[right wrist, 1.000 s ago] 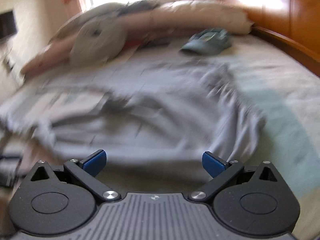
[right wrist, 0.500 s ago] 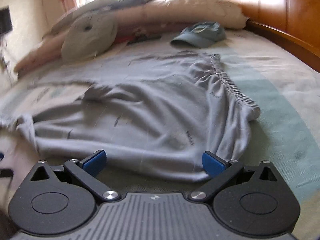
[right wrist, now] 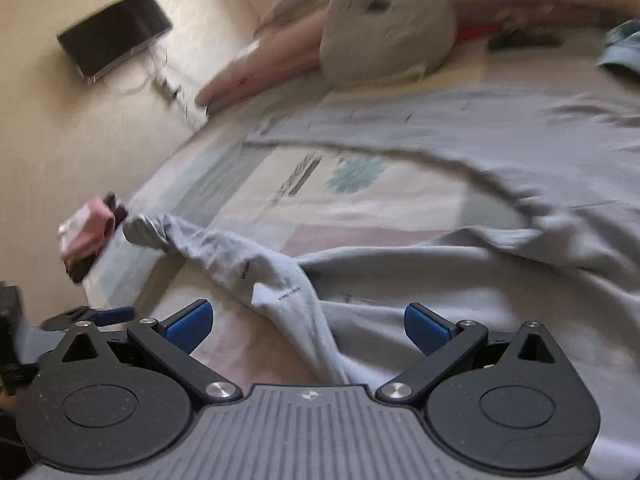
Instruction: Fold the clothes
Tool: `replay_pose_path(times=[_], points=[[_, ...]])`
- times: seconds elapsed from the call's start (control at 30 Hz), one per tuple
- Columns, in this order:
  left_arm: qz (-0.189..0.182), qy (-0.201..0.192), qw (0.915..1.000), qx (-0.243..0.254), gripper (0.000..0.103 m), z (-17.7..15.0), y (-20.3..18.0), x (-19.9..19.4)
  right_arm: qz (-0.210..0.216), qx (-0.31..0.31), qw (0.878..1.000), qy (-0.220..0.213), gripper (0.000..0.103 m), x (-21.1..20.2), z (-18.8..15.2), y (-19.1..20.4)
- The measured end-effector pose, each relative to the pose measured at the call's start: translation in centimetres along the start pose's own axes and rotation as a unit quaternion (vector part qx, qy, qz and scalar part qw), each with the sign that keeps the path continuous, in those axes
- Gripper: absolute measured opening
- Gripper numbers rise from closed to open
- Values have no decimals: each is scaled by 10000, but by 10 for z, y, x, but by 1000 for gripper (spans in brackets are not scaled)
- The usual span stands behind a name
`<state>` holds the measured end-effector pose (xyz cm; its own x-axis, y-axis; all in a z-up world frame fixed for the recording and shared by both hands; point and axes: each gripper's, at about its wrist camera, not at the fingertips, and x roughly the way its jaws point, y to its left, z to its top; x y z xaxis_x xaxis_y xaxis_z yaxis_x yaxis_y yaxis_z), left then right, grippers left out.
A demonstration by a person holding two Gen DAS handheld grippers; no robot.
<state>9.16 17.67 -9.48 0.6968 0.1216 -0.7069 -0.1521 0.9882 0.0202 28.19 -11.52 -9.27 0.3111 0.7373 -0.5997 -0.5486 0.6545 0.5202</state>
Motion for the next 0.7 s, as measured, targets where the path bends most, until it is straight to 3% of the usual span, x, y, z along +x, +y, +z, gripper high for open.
replay_pose_path(times=[0.1,0.17,0.3,0.4,0.53,0.7], points=[[65,-33,10000,-47,102,-6,16,-8,321,247,9987,311,103,38,8,2],[133,-69,9999,-41,102,-9,26,-12,408,185,9986,281,103,50,13,9],[245,-113,9994,-194,102,-11,43,-14,1028,423,9924,522,103,70,21,19],[262,-153,9991,-305,102,-13,49,-13,878,213,9941,601,103,83,26,33],[304,-227,9986,-370,102,-18,56,-17,1158,180,9899,794,103,88,26,49],[318,-203,9981,-495,102,-22,66,-18,1405,-388,9832,1097,103,72,3,81]])
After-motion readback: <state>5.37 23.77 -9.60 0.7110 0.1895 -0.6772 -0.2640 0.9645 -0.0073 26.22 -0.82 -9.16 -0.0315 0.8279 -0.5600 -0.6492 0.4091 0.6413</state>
